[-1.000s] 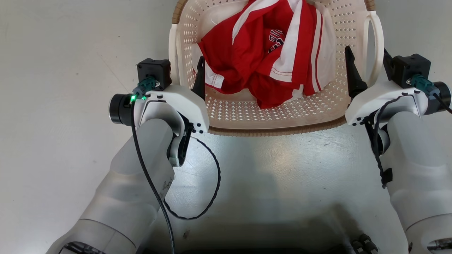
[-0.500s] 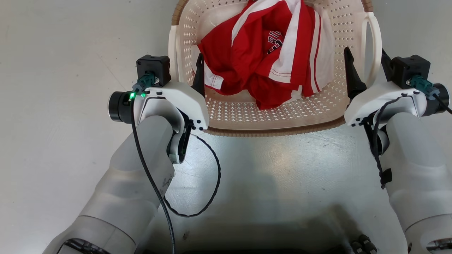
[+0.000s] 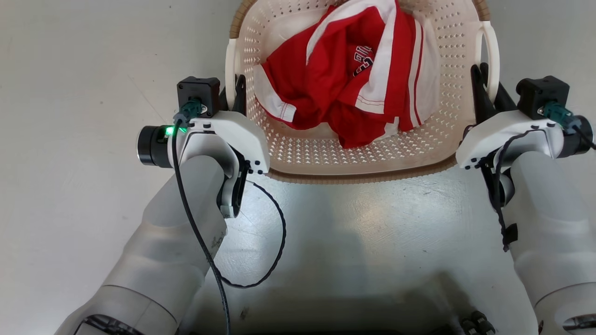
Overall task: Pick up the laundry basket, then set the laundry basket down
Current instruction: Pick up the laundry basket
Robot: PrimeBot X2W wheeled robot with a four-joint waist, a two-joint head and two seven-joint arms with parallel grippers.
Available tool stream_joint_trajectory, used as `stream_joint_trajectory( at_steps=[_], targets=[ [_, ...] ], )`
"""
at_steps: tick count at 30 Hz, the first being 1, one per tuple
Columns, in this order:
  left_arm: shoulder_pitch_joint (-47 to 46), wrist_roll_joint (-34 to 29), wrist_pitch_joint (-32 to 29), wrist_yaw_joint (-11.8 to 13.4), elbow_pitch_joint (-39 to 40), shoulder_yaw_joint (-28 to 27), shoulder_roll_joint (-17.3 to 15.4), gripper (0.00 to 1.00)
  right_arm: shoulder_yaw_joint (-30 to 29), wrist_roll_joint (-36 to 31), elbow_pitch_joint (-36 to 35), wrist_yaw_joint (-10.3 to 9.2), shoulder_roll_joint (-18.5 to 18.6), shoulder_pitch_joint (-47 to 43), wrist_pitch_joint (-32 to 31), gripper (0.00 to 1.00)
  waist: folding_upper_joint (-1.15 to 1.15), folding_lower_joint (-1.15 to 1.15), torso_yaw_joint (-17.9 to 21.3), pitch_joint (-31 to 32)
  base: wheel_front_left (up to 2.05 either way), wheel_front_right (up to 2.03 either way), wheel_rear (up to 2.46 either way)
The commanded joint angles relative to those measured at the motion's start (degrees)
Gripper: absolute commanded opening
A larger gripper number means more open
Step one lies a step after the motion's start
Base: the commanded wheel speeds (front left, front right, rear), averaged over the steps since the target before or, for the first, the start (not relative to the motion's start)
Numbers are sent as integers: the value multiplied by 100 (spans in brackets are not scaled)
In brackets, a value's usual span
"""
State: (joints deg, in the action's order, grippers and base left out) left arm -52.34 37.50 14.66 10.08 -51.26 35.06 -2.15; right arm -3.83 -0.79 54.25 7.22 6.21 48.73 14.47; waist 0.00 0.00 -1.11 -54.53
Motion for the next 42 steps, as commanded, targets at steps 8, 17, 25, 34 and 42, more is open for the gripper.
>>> stream_joint_trajectory(
  at_steps=[8,17,25,34,42],
  targets=[
    [136,-12,34,-5,-75,-8,-73,0,113,-35,197,26,-173,-201,52,0,0,0,2,253,0,0,0],
    [289,318,34,-56,-381,210,-73,0,242,-11,595,26,-228,-261,52,0,0,0,42,671,0,0,0],
    [518,685,34,-175,-895,634,-73,0,565,153,1283,26,-289,-318,52,0,0,0,115,1430,0,0,0],
    [885,994,-136,-332,-1289,1203,-73,0,976,457,1837,26,-325,-596,-142,0,0,0,178,2612,0,0,0],
    [1290,1231,-451,-468,-1486,1578,-73,0,1656,1128,1885,26,-332,-1021,-596,0,0,0,169,3573,0,0,0]
  ],
)
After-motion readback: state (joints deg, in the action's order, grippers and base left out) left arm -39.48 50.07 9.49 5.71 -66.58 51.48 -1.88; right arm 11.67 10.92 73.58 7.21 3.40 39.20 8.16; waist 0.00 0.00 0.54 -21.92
